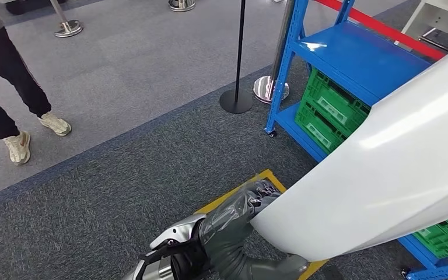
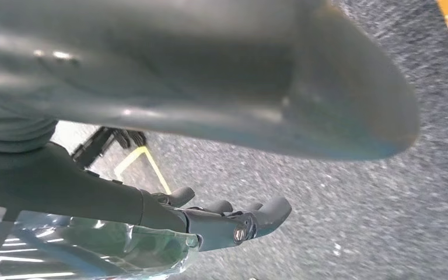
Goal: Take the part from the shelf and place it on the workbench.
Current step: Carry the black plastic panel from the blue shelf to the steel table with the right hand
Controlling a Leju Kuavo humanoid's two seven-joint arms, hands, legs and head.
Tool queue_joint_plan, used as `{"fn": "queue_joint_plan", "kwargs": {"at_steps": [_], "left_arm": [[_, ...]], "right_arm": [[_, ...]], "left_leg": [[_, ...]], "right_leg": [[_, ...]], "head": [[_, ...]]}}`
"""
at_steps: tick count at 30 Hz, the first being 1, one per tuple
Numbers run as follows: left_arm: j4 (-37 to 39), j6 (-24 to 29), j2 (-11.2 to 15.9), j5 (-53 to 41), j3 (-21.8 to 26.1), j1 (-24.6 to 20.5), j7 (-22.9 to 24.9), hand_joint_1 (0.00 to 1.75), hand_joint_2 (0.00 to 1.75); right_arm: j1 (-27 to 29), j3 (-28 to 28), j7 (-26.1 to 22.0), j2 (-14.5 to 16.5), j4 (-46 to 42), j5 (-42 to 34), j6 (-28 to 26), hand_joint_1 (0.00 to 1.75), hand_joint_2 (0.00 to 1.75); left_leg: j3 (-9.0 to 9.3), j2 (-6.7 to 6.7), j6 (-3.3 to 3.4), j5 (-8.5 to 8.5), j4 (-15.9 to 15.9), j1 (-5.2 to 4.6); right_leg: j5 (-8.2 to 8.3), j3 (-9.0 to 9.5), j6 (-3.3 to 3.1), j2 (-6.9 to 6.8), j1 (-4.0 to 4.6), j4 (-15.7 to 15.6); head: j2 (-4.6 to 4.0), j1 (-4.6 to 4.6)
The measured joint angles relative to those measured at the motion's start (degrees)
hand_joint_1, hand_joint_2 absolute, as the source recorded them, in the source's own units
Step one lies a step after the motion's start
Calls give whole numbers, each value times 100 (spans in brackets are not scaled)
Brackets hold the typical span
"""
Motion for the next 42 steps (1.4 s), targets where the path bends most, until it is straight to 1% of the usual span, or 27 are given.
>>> {"fn": "queue_joint_plan", "kwargs": {"at_steps": [1,3,5,7,9,11,13,14,15,18,21,22,23,24,25,27,28,29,30,31,32,34,35,37,39,40,42], "left_arm": [[-3,-14,-1,10,-9,-1,1,175,175],[-11,-26,-4,20,-26,-9,3,175,175],[-20,-20,-1,24,-37,-19,14,175,175],[-23,12,11,31,-38,-23,23,175,175],[-22,65,23,35,-33,-34,24,175,175],[-22,111,30,36,-30,-48,22,175,175],[-22,155,47,29,-30,-50,21,175,175],[-22,180,58,25,-29,-49,22,175,175],[-22,203,67,21,-28,-49,23,175,175],[-22,236,71,22,-26,-52,25,175,175],[-22,237,69,23,-26,-54,25,175,175],[-23,239,60,25,-26,-64,26,175,175],[-23,242,47,28,-27,-75,29,175,175],[-25,334,28,-6,-12,-82,78,175,175],[-26,453,12,-48,16,-86,125,175,175],[-26,680,-1,-149,116,-73,207,175,175],[-25,687,1,-173,162,-62,200,175,175],[-25,657,1,-191,201,-46,194,175,175],[-25,620,0,-206,229,-28,198,175,175],[-25,582,-1,-221,250,-11,218,175,175],[-26,555,-7,-227,268,-1,249,175,175],[-30,520,-34,-236,296,-5,328,175,175],[-34,510,-52,-236,307,-12,363,175,175],[-44,498,-80,-237,331,-27,412,175,175],[-49,493,-84,-238,360,-34,437,175,175],[-49,492,-83,-238,372,-36,443,175,175],[-49,491,-82,-238,388,-49,453,175,175]], "right_arm": [[-24,-20,8,-18,-2,-5,-1,0,0],[-83,-52,22,-46,-5,-10,-2,0,0],[-143,-66,57,-68,-8,-1,11,0,0],[-226,-73,141,-76,-10,29,56,0,0],[-329,-78,256,-85,-13,64,112,0,0],[-402,-83,369,-105,-16,90,155,0,0],[-444,-93,433,-123,-21,108,175,0,0],[-471,-98,444,-129,-23,115,177,0,0],[-505,-102,447,-131,-26,122,178,0,0],[-585,-105,452,-127,-28,137,178,0,0],[-594,-105,454,-124,-28,141,177,0,0],[-608,-105,460,-120,-28,146,174,0,0],[-624,-106,471,-115,-28,152,169,0,0],[-605,-91,372,-94,-33,218,169,0,0],[-552,-65,218,-72,-42,291,154,0,0],[-324,3,-221,-2,-57,421,64,0,0],[-188,22,-350,19,-60,422,4,0,0],[-63,30,-425,40,-59,415,-39,0,0],[42,30,-448,46,-58,410,-56,0,0],[113,30,-458,50,-58,410,-57,0,0],[148,29,-458,51,-58,412,-50,0,0],[161,33,-446,52,-60,423,-28,0,0],[163,37,-432,62,-60,431,-15,0,0],[168,46,-403,84,-60,451,7,0,0],[172,52,-392,103,-61,467,17,0,0],[173,54,-393,110,-61,470,18,0,0],[182,54,-396,114,-64,471,18,0,0]], "left_leg": [[1,-72,-8,-4,19,3],[-36,-197,-48,-21,86,-3],[-97,-298,-111,-16,128,1],[-142,-340,-169,1,131,18],[-263,-126,-229,-128,333,14],[-585,161,-285,-459,978,24],[-954,244,-315,-718,1700,52],[-1027,251,-317,-715,1834,61],[-973,262,-311,-603,1718,64],[-605,319,-276,-223,1003,54],[-534,344,-268,-172,872,49],[-423,469,-250,-141,668,23],[-310,580,-227,-108,464,-8],[-190,612,-173,-59,248,-27],[-75,624,-117,-17,51,-41],[-23,369,-23,36,-21,-7],[-18,281,-8,38,-26,0],[-21,185,3,40,-24,3],[-24,89,5,39,-21,2],[-24,-1,3,37,-14,0],[-21,-76,-5,32,-2,3],[-21,-208,-45,-2,53,23],[-38,-265,-78,-29,102,24],[-83,-357,-131,-61,167,26],[-113,-425,-162,-53,168,38],[-134,-379,-178,-67,183,38],[-280,-94,-222,-240,460,35]], "right_leg": [[218,170,-11,50,-6,-384],[484,493,-14,258,-31,-1103],[512,600,-27,366,-25,-1332],[546,607,-80,271,-10,-1342],[571,610,-138,164,-21,-1358],[574,607,-171,32,-17,-1363],[569,600,-180,-126,-6,-1362],[567,599,-181,-205,-3,-1362],[564,600,-180,-276,-2,-1362],[559,608,-173,-396,0,-1362],[558,610,-171,-408,0,-1362],[551,614,-161,-431,7,-1361],[542,615,-145,-460,19,-1358],[521,631,-102,-540,21,-1369],[481,647,-57,-543,22,-1350],[271,560,9,-358,4,-1056],[98,407,16,-183,2,-711],[-72,206,21,-79,2,-311],[-180,18,26,-31,3,28],[-179,-96,26,-11,3,192],[-56,-97,25,0,0,114],[369,178,33,95,-27,-596],[509,339,43,187,-40,-955],[588,509,38,307,-41,-1301],[584,521,-11,248,-20,-1301],[591,525,-39,203,-18,-1305],[596,534,-107,96,-24,-1316]], "head": [[0,9],[0,21],[0,19],[0,12],[0,-30],[0,-85],[0,-106],[0,-110],[0,-116],[0,-130],[0,-131],[0,-136],[0,-143],[0,-148],[-1,-144],[-1,-102],[-1,-68],[0,-37],[0,-10],[0,5],[0,14],[0,23],[0,34],[0,41],[0,26],[0,15],[0,-41]]}}
